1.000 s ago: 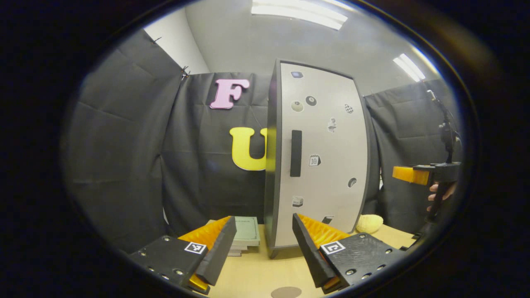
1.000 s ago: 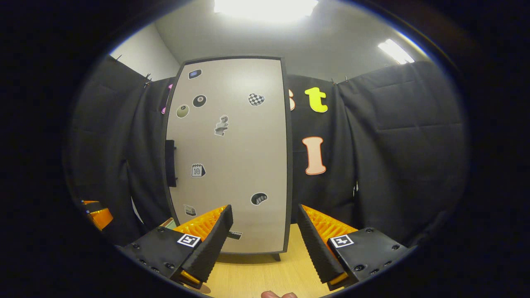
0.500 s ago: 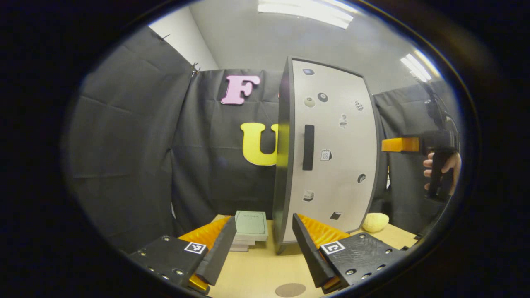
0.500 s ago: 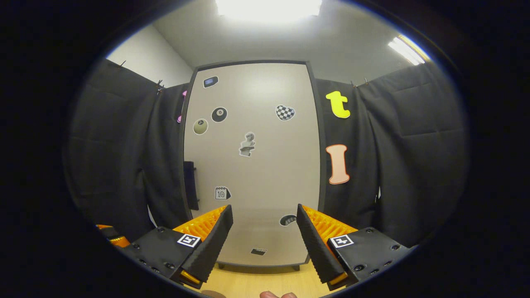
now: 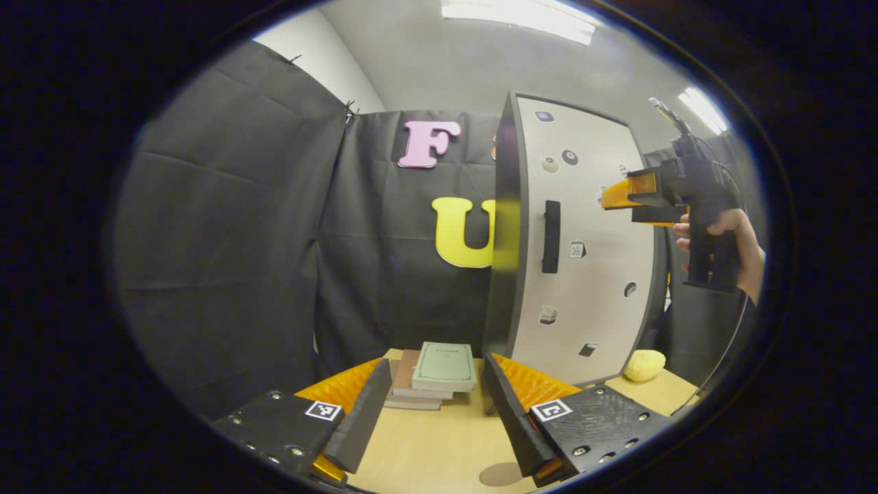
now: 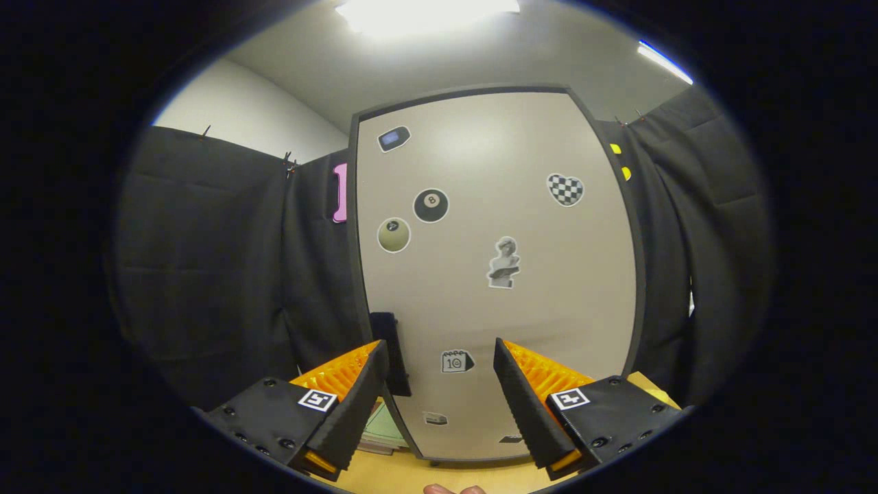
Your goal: Open the cabinet door with the right hand, grasp the bottle in the cabinet with the left hand and place it on the coaster, then close the cabinet door with the right hand.
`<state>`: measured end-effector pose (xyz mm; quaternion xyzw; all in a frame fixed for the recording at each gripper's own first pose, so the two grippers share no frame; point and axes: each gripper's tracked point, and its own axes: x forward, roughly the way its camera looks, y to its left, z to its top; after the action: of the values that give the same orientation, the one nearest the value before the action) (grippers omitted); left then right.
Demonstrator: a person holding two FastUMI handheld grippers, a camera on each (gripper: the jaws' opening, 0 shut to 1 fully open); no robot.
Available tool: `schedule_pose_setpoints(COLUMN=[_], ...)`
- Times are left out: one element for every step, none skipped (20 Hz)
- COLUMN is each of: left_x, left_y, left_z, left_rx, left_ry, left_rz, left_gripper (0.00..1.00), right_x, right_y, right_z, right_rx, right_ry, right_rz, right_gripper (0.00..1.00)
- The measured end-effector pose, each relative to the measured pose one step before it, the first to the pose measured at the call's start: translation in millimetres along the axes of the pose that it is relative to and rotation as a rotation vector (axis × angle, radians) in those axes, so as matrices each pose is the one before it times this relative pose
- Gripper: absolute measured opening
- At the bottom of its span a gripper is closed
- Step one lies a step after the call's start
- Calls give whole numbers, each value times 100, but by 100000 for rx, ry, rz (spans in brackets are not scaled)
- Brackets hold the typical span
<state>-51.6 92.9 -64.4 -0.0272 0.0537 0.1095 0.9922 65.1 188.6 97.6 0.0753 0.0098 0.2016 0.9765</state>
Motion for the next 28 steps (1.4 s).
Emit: schedule_pose_setpoints(left_x=[47, 129, 170, 153, 111, -49, 88, -35, 91, 86, 209, 291, 274, 57, -23, 150, 128, 151, 94, 89, 207, 153, 174, 272, 242, 208, 162, 23], left_y=[665, 529, 479, 499, 612, 715, 576, 553, 479, 155, 124, 457, 601, 699, 268, 235, 280, 253, 103, -8, 12, 33, 47, 133, 84, 123, 166, 131], left_z=[-164, -89, -216, -174, -240, -227, -293, -374, -235, -158, -34, -138, 19, 32, 54, 64, -51, -191, -92, -78, -62, 250, 138, 143, -35, 91, -22, 55], left_rx=[-508, -375, -443, -389, -563, -759, -919, -1100, -1239, -1419, -1160, -532, 0, 364, 686, 848, 770, 423, -263, -1717, -3364, -3871, -3275, -2286, -1277, -303, 463, 935], left_ry=[463, 205, 244, 349, 529, 567, 663, 681, 622, 86, 75, 275, -32, -462, -514, -295, 45, 132, 192, 683, 581, -260, -294, -251, -75, -71, -55, -103], left_rz=[1287, 1035, 1224, 1025, 1061, 1040, 1052, 881, 674, 215, 419, 846, 708, 579, 481, 428, 494, 374, 146, -447, -31, -560, -218, 15, -23, 49, -66, 149], left_gripper=[84, 84, 84, 84, 84, 84, 84, 84, 82, 82, 82, 82, 84, 82, 82, 82, 82, 82, 82, 84, 82, 84, 83, 82, 82, 84, 84, 84], right_x=[752, 804, 803, 803, 710, 718, 585, 621, 659, 681, 519, 577, 681, 631, 484, 518, 361, 308, 101, 76, 90, 167, -65, -59, -109, -3, -26, 43], right_y=[727, 706, 643, 467, 402, 422, 478, 335, 28, -49, -40, 49, 82, 214, 119, 208, 140, 229, 97, 70, 70, -241, 57, 31, 17, 65, 64, -27], right_z=[-63, 43, 65, 3, -134, -115, -234, -98, -204, -99, -312, -420, -645, -556, -621, -506, -545, -403, -361, -22, -125, 51, -74, 54, -9, -1, -70, -21], right_rx=[-217, -348, -645, -1030, -1259, -1194, -861, -654, -1087, -1614, -1646, -1268, -369, 612, 853, 1164, 1436, 1428, 1625, 1176, 542, -399, 183, -531, -1366, -1605, -45, 775], right_ry=[270, -104, -548, -332, -54, 101, 292, -2, -116, -484, 279, 1227, 1939, 2364, 2073, 2032, 2028, 1836, 1551, 175, 997, 684, 594, 275, 166, -213, 106, 135], right_rz=[976, 761, 413, -80, -98, -193, -199, -326, -1136, -1805, -1824, -1169, -702, -159, -363, 41, -47, 117, -189, 224, -257, -1406, -282, -498, -560, -301, -327, -143], right_gripper=[98, 98, 98, 98, 98, 98, 98, 98, 98, 98, 98, 92, 98, 98, 98, 96, 92, 83, 77, 63, 55, 35, 34, 40, 36, 33, 33, 33])
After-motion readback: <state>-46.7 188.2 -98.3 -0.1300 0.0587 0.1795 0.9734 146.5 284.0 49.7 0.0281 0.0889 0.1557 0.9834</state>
